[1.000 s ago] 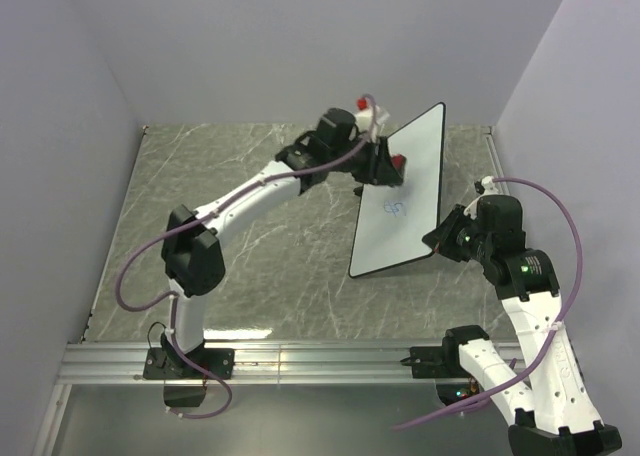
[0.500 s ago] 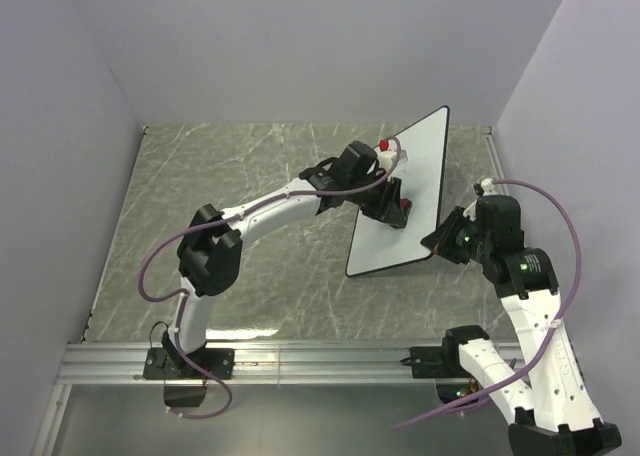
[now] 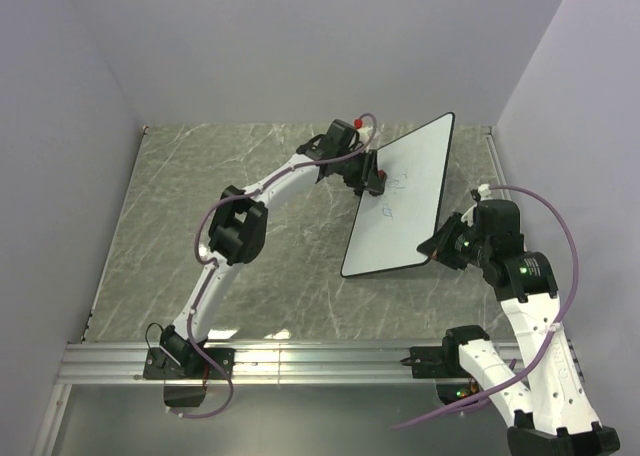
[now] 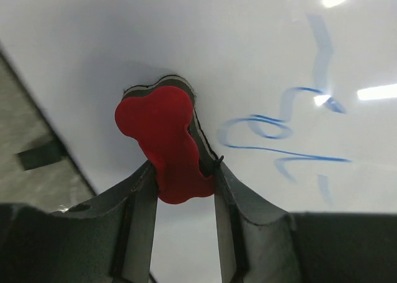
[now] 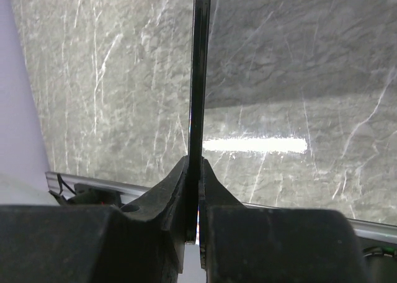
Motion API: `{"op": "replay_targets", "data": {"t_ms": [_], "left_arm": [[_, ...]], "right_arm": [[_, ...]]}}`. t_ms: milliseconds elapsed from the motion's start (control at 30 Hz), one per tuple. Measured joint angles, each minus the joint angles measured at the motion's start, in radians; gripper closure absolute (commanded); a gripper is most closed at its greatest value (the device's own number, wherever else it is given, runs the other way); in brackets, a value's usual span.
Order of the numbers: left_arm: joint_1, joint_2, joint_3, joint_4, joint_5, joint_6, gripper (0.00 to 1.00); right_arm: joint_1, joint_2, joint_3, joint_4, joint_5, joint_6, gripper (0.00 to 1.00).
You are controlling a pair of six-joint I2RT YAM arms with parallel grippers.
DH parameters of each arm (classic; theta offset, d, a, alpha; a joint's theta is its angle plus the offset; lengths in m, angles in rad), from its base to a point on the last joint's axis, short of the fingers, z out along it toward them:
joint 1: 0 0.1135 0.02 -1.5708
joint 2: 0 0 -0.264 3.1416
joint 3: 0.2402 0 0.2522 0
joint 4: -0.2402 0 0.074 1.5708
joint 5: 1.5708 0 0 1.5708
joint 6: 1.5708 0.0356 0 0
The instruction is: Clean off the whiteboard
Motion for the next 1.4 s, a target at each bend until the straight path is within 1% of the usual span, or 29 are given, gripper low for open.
{"op": "replay_targets", "data": {"t_ms": [100, 233, 367, 467, 633, 700, 800, 1000, 1133, 1200, 1300, 1400], "left_arm": [[0.032, 0.038, 0.0, -0.011, -0.001, -0.007, 1.0], [0.035, 0.029, -0.034, -0.023, -0.005, 0.017, 1.0], [-0.004, -0.098, -0.214, -0.023, -0.019, 0.067, 1.0], [-0.062, -0.213, -0.327, -0.026, -0.011, 0.09, 1.0], [-0.157, -0.372, -0.468, -0.012, 0.016, 0.097, 1.0], [-0.174, -0.394, -0.484, -0.009, 0.032, 0.095, 1.0], [-0.176, -0.39, -0.471, -0.018, 0.055, 0.093, 1.0], [-0.164, -0.33, -0.371, -0.095, 0.083, 0.093, 1.0], [-0.129, -0.245, -0.249, -0.162, 0.142, 0.077, 1.0], [-0.097, -0.189, -0.174, -0.162, 0.167, 0.061, 1.0], [-0.05, -0.103, -0.071, -0.135, 0.166, 0.051, 1.0], [-0.013, -0.045, -0.034, -0.103, 0.161, 0.033, 1.0]], "right_arm": [[0.0, 0.0, -0.002, -0.003, -0.006, 0.004, 1.0], [0.0, 0.009, -0.002, -0.006, -0.006, 0.007, 1.0], [0.0, 0.019, 0.0, -0.005, -0.008, 0.008, 1.0], [0.0, 0.028, 0.005, -0.007, -0.01, 0.007, 1.0], [-0.001, 0.039, 0.01, -0.007, -0.014, 0.003, 1.0], [-0.002, 0.04, 0.01, -0.006, -0.016, 0.003, 1.0], [-0.003, 0.04, 0.01, -0.005, -0.017, 0.003, 1.0], [-0.007, 0.06, 0.017, 0.001, -0.008, -0.005, 1.0], [-0.009, 0.064, 0.015, 0.026, 0.0, -0.004, 1.0], [-0.009, 0.06, 0.009, 0.041, -0.003, 0.001, 1.0], [-0.009, 0.046, -0.007, 0.057, -0.019, 0.015, 1.0], [-0.009, 0.025, -0.024, 0.053, -0.042, 0.025, 1.0]]}}
